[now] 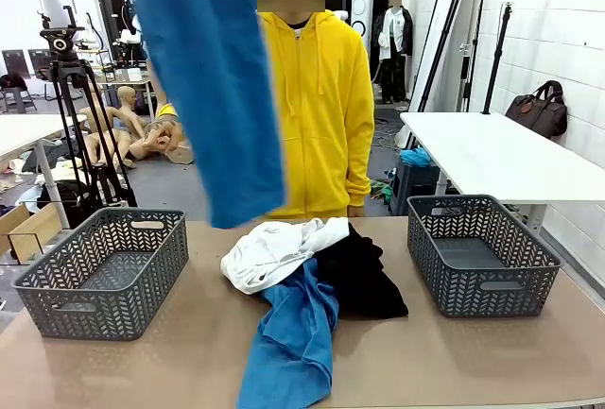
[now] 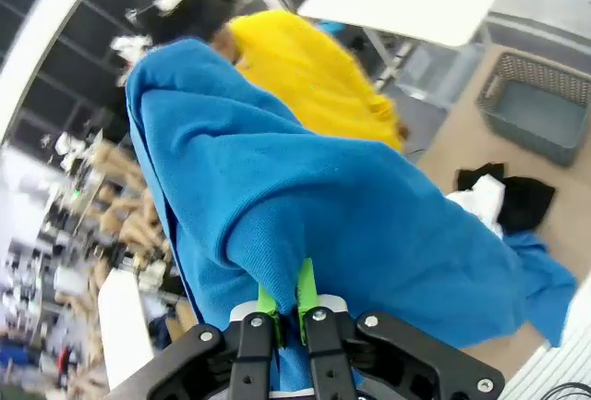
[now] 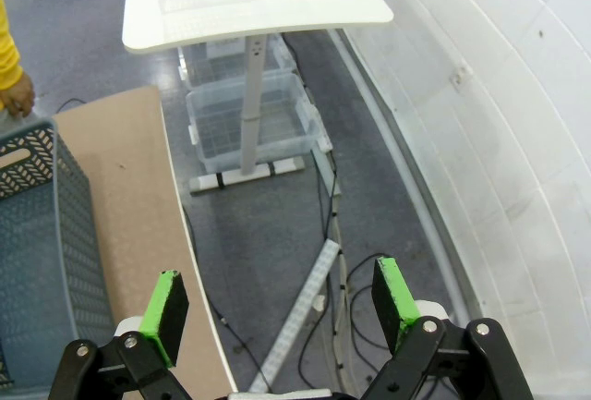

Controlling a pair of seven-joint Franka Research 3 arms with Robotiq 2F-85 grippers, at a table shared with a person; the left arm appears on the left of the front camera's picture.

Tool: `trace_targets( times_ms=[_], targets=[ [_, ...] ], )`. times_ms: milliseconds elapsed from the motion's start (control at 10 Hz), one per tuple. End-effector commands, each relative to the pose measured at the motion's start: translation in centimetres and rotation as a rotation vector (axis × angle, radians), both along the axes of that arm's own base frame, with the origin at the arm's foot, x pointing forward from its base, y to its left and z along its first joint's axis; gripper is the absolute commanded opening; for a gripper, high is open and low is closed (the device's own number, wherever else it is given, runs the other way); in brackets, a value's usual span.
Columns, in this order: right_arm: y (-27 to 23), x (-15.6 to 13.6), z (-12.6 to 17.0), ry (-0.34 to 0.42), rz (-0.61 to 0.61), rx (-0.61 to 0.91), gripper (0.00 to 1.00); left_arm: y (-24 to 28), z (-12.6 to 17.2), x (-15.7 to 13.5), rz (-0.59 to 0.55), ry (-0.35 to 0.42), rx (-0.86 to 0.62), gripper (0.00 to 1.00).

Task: Sort the tops and bottoms.
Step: Sort the clothes according to human instructions.

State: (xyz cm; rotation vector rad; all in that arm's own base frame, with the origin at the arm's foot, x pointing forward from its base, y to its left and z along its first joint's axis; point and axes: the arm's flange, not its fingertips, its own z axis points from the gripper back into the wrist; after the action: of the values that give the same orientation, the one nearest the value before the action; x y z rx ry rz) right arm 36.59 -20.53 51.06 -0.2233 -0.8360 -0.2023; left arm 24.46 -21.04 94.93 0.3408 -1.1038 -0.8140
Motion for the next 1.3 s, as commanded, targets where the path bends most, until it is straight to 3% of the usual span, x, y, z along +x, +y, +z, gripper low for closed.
trace_targets(
  times_ms=[0, 400, 600, 700, 800, 900, 1200],
  targets=[
    [0.0, -0.1, -0.1, 0.011, 0.006, -0.006, 1.00, 3.7, -2.0, 0.7, 0.139, 0.029, 0.012, 0.00],
    [0.0, -0.1, -0.1, 0.011, 0.006, -0.006, 1.00, 12.8, -14.4, 1.1, 0.327, 0.144, -0.103, 0.00],
    [0.0, -0.1, -0.1, 0.011, 0.006, -0.006, 1.00, 14.9, -19.2, 2.0, 0.387, 0.084, -0.114, 0.00],
    [0.0, -0.1, -0.1, 0.011, 0.006, -0.006, 1.00, 15.2, -20.6, 2.5, 0.424, 0.103, -0.110, 0.00],
    [0.0, -0.1, -0.1, 0.011, 0.006, -0.006, 1.00, 14.0, -20.3, 2.8, 0.397, 0.147, -0.196, 0.00],
    [0.0, -0.1, -0.1, 0.011, 0.006, -0.006, 1.00, 15.3, -20.1, 2.7, 0.369, 0.168, -0.114, 0.00],
    [0.0, -0.1, -0.1, 0.011, 0.006, -0.006, 1.00, 15.3, -20.1, 2.7, 0.369, 0.168, -0.114, 0.00]
  ],
)
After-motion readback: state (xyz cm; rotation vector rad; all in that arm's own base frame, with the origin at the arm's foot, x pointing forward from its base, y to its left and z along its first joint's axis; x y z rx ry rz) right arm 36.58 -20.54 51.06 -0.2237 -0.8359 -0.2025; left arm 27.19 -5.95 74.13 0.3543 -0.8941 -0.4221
